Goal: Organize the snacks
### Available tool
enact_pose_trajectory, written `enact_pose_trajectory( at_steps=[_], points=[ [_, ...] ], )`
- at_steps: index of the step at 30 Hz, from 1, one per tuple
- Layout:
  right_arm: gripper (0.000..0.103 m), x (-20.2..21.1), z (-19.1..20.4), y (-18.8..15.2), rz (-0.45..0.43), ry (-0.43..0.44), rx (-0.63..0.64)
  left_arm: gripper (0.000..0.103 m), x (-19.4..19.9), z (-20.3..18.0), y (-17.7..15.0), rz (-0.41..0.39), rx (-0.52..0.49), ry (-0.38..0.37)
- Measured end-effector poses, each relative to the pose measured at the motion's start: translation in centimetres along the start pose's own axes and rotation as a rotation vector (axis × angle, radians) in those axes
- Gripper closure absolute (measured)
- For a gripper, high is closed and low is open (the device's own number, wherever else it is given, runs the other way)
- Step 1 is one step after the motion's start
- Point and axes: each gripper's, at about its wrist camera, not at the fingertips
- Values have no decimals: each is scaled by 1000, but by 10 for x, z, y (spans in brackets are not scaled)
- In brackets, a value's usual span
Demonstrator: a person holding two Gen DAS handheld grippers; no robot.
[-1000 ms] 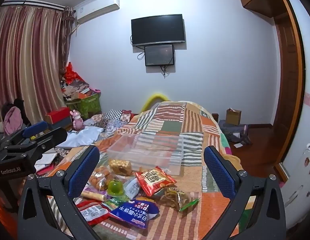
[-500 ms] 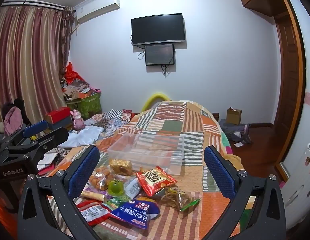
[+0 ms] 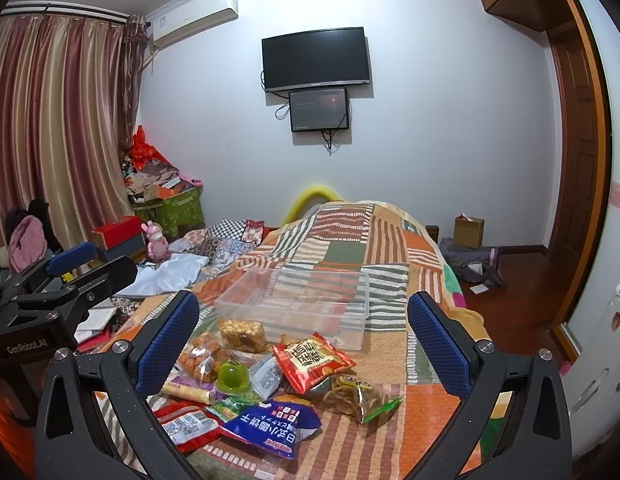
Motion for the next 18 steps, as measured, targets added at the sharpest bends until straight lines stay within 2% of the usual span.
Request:
enact_pose_trajectory(
  at_steps=[18],
  points=[
    [0, 3, -1, 4, -9, 11, -8, 0, 1, -1, -1, 4, -5, -1]
  ],
)
Point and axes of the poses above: each gripper's, at about its wrist camera, not at the fingertips, and x roughly against the way its jaws point, z to its left, y to its top, and after that the axes turned 2 degrees about y, right-handed
